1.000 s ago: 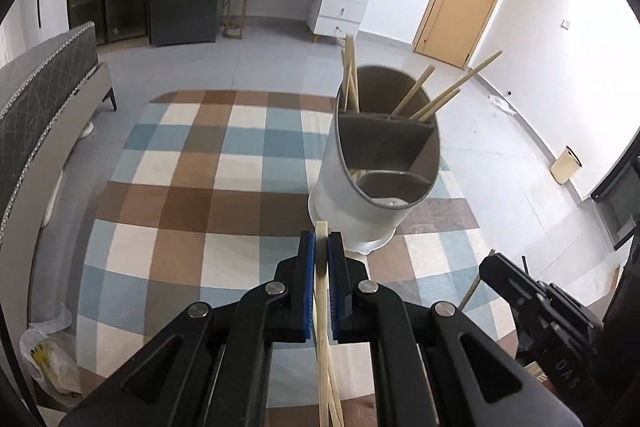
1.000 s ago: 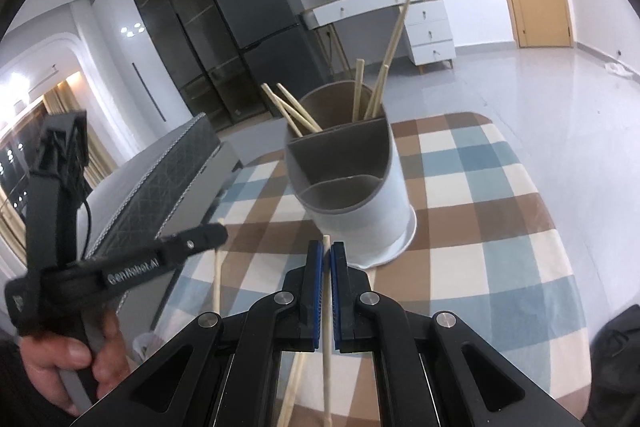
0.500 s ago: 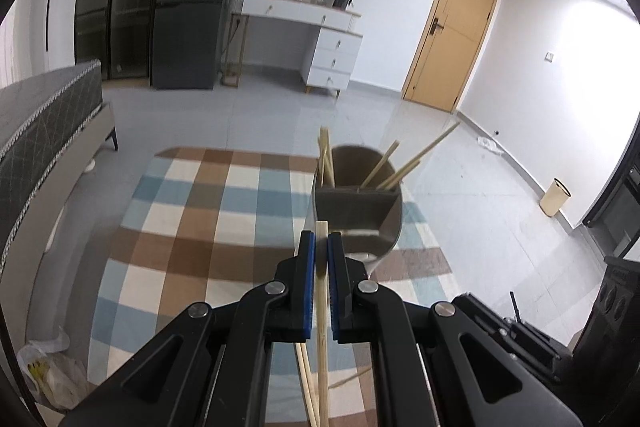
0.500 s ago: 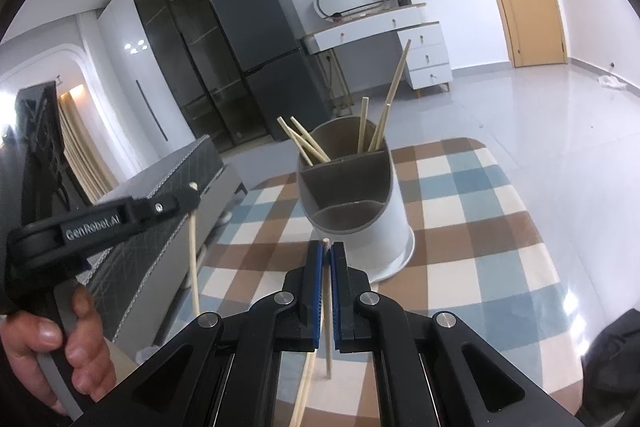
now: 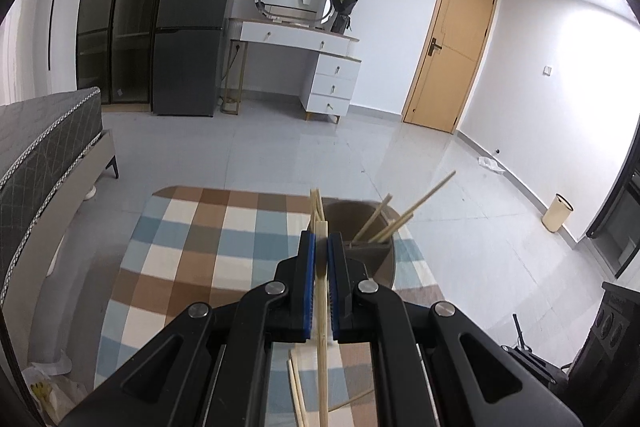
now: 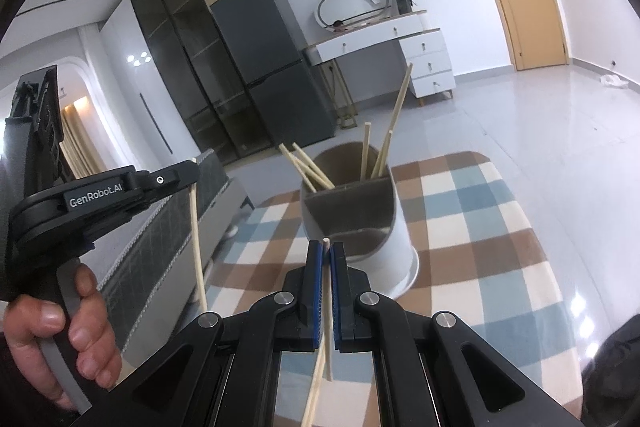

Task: Organize utensils
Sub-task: 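Lift both held chopsticks up above the utensil holder opening, then open both grippers to drop the chopsticks into the utensil holder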

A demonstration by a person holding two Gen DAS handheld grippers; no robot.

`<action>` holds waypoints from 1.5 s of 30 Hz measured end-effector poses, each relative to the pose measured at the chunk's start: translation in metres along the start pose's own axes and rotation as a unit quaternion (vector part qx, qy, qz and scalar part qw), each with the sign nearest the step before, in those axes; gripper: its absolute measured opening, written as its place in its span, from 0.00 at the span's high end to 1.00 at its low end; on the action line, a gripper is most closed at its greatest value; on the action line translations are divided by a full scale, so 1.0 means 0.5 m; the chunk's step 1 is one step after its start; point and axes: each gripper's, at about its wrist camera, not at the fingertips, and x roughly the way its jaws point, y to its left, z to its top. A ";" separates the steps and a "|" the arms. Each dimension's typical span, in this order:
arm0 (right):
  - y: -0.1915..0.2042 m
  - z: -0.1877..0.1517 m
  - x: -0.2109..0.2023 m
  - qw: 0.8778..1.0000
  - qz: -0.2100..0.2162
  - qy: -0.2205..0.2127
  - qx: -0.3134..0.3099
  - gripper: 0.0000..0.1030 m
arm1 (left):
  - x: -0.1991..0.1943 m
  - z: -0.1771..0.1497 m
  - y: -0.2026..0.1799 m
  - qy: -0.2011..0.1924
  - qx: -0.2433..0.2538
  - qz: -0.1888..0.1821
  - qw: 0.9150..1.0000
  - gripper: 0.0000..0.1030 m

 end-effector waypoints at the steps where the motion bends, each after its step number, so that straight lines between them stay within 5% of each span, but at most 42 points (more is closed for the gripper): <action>1: -0.002 0.007 -0.002 1.000 0.002 -0.003 0.002 0.97 | 0.001 0.007 -0.001 -0.003 0.000 0.000 1.000 0.98; 21: 0.021 0.315 0.017 0.994 0.017 -0.096 -0.040 0.97 | 0.097 0.205 -0.022 -0.119 0.007 -0.012 0.993 0.98; 34: -0.030 0.306 0.120 0.996 0.008 -0.082 -0.023 0.97 | 0.197 0.161 -0.013 -0.134 -0.001 -0.009 0.991 0.98; 45: -0.067 0.263 0.147 0.998 0.003 -0.054 -0.018 0.97 | 0.191 0.122 -0.036 -0.146 0.035 0.003 0.989 0.98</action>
